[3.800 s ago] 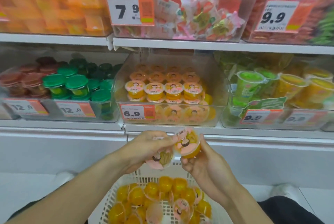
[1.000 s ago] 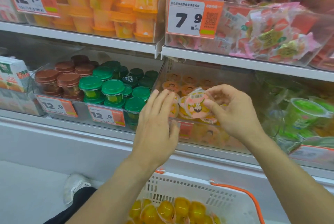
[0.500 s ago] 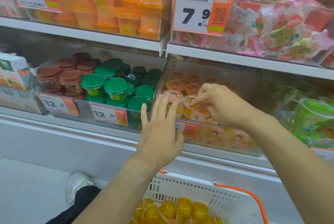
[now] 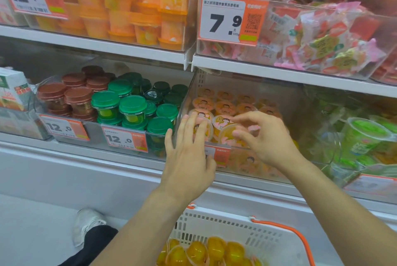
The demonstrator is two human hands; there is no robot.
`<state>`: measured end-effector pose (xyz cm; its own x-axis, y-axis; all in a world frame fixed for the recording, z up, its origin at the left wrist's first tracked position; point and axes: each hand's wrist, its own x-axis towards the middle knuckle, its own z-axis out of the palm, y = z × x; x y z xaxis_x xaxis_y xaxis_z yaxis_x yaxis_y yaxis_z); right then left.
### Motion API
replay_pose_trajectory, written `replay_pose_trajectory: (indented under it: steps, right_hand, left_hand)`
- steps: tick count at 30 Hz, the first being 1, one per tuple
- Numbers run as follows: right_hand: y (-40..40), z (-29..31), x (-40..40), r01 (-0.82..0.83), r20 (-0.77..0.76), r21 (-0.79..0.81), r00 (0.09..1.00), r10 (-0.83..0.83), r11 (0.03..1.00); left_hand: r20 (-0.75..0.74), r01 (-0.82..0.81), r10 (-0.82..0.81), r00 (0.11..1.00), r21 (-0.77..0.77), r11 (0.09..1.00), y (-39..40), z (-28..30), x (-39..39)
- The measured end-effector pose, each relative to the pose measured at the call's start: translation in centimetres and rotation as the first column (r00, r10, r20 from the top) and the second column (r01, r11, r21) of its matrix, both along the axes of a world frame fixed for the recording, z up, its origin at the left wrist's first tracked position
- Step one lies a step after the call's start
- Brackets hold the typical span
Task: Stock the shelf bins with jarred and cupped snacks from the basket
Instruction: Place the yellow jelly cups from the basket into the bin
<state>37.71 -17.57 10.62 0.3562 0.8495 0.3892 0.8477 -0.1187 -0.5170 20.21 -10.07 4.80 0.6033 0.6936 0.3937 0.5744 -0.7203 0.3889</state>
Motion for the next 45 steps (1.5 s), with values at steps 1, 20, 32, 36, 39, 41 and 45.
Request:
replay_pose_trajectory:
  steps: [1, 20, 32, 36, 39, 41, 45]
  right_hand:
    - [0.2, 0.2, -0.3, 0.015, 0.001, 0.013, 1.000, -0.015, 1.000]
    - [0.8, -1.0, -1.0, 0.158, -0.104, 0.051, 0.983, -0.152, 0.986]
    - [-6.8, -6.8, -4.2, 0.175, -0.246, 0.542, 0.968, -0.044, 0.822]
    - [-9.6, -15.0, -5.4, 0.164, -0.406, 0.251, 0.913, -0.050, 0.954]
    - [-12.7, -22.4, -4.6, 0.060, -0.381, -0.199, 0.915, -0.134, 0.978]
    - [-15.1, -26.8, -4.0, -0.038, -0.339, -0.507, 0.927, -0.159, 0.861]
    - [-19.1, -33.1, -3.5, -0.094, -0.283, -0.803, 0.929, -0.238, 0.588]
  left_hand:
    - [-0.001, -0.002, 0.002, 1.000, 0.001, 1.000, 0.0, 0.0, 0.0]
    - [0.035, 0.021, -0.022, 0.999, 0.023, 1.000, -0.5, -0.2, -0.5]
    - [0.229, 0.138, -0.104, 0.968, -0.138, 0.981, -4.3, -2.2, -1.1]
    - [-0.399, 0.101, -0.314, 0.861, -0.472, 0.876, -5.7, -8.9, -1.3]
    - [-0.514, -0.062, -0.408, 0.754, -0.674, 0.736, -7.2, -14.5, -2.5]
    - [-0.568, -0.178, -0.361, 0.740, -0.683, 0.709, -8.3, -18.5, -3.8]
    - [-0.713, -0.297, -0.397, 0.577, -0.637, 0.712, -11.8, -27.3, -6.1]
